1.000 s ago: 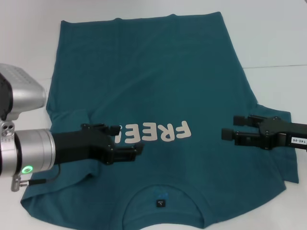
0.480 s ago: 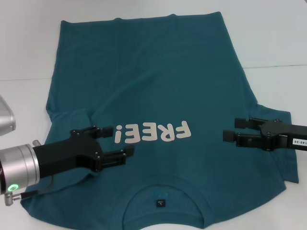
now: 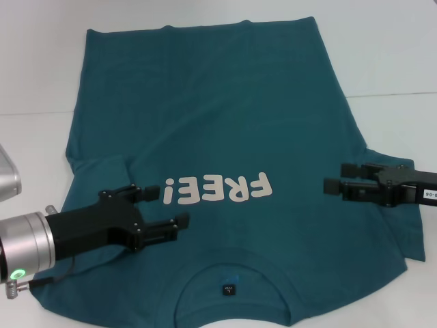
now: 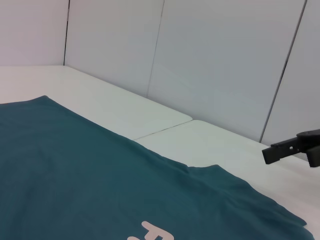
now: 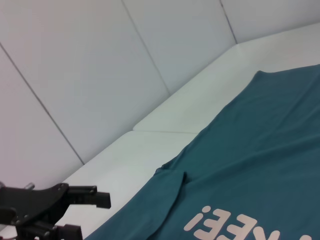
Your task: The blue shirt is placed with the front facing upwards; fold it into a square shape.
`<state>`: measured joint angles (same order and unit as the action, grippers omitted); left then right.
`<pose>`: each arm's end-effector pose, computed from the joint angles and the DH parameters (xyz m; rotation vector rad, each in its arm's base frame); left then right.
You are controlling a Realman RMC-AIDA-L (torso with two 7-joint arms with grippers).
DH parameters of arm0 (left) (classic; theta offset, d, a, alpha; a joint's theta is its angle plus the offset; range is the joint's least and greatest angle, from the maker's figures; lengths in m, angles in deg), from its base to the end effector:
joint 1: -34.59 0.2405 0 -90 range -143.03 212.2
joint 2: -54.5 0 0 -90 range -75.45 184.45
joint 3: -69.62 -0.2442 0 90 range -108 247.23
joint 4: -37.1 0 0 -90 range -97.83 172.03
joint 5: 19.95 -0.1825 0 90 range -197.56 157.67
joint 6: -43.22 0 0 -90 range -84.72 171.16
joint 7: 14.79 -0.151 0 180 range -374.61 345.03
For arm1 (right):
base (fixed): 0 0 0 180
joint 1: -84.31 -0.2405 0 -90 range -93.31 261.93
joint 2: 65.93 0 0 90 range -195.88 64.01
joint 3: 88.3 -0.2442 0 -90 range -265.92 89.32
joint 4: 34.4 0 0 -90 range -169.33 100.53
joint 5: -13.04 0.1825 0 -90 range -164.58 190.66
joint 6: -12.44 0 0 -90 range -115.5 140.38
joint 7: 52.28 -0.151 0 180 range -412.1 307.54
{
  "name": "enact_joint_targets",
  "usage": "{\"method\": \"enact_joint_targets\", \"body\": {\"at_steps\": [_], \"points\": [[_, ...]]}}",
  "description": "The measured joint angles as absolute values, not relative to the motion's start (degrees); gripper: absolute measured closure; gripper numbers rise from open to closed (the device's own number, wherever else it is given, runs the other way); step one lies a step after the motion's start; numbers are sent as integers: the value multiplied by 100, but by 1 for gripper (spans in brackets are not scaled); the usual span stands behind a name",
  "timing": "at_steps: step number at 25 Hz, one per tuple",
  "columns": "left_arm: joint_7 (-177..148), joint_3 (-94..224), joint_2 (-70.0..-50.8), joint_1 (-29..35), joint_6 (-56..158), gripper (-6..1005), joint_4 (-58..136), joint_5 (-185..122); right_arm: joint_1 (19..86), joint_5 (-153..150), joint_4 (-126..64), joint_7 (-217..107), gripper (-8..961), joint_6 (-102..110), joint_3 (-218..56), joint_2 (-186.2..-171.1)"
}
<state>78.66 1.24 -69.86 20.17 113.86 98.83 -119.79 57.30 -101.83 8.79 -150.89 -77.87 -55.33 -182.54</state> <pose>-0.2104 0.2930 -0.0205 -2.5789 -0.6742 -0.6385 0.2595 0.3090 0.0442 -2.4881 1.0503 0.7602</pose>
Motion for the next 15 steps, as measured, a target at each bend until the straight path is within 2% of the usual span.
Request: {"method": "enact_joint_targets", "body": {"at_steps": [15], "points": [[7441, 197, -6987, 2009, 11494, 159, 9771, -11849, 5791, -10242, 1274, -15801, 31, -7727, -5561, -18228]]}}
